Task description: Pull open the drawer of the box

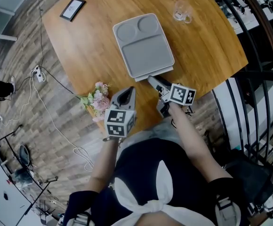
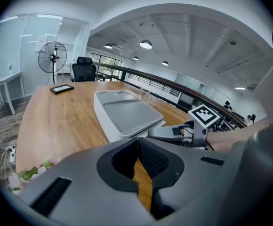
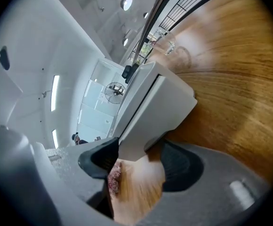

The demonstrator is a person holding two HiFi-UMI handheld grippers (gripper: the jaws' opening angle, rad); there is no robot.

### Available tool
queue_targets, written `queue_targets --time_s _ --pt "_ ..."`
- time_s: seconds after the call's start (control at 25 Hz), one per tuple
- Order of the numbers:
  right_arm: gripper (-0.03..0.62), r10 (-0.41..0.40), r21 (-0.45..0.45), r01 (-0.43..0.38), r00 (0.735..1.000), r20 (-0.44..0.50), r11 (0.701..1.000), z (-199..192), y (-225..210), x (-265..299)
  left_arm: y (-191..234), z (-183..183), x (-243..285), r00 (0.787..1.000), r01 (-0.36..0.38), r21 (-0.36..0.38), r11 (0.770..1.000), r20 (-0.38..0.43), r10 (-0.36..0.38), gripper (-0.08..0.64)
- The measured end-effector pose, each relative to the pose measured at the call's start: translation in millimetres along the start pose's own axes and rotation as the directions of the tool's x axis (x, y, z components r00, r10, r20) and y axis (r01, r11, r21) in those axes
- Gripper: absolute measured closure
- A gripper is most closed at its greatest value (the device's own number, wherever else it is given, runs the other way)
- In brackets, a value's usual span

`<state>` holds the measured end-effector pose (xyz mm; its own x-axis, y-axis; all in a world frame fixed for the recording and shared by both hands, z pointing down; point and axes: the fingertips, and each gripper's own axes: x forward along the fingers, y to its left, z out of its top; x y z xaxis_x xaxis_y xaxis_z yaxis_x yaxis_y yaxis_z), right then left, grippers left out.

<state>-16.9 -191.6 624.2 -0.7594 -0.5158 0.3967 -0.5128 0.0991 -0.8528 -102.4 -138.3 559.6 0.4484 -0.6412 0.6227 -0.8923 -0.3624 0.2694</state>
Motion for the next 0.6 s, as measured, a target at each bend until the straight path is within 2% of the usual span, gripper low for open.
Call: queue_targets --time_s 0.2,0.4,0.6 --pt "0.318 0.093 0.061 -0.094 0.995 0.029 0.994 3.2 1.8 4.5 0.8 -4.9 2.9 1.0 -0.001 0.009 1.0 -0.014 0.001 0.541" --pt "0.319 0.141 0.068 -0.142 0.99 0.016 0.988 5.0 4.5 11.3 1.4 -4.6 2.6 1.0 -0.003 0.007 1.0 -0.01 0.003 0.541" --pt "0.368 0.197 0.097 -0.199 0.98 0.028 0.975 7.7 8.6 10.1 -0.4 4.3 1.6 1.0 -0.009 0.007 1.0 -0.005 0.009 0.541"
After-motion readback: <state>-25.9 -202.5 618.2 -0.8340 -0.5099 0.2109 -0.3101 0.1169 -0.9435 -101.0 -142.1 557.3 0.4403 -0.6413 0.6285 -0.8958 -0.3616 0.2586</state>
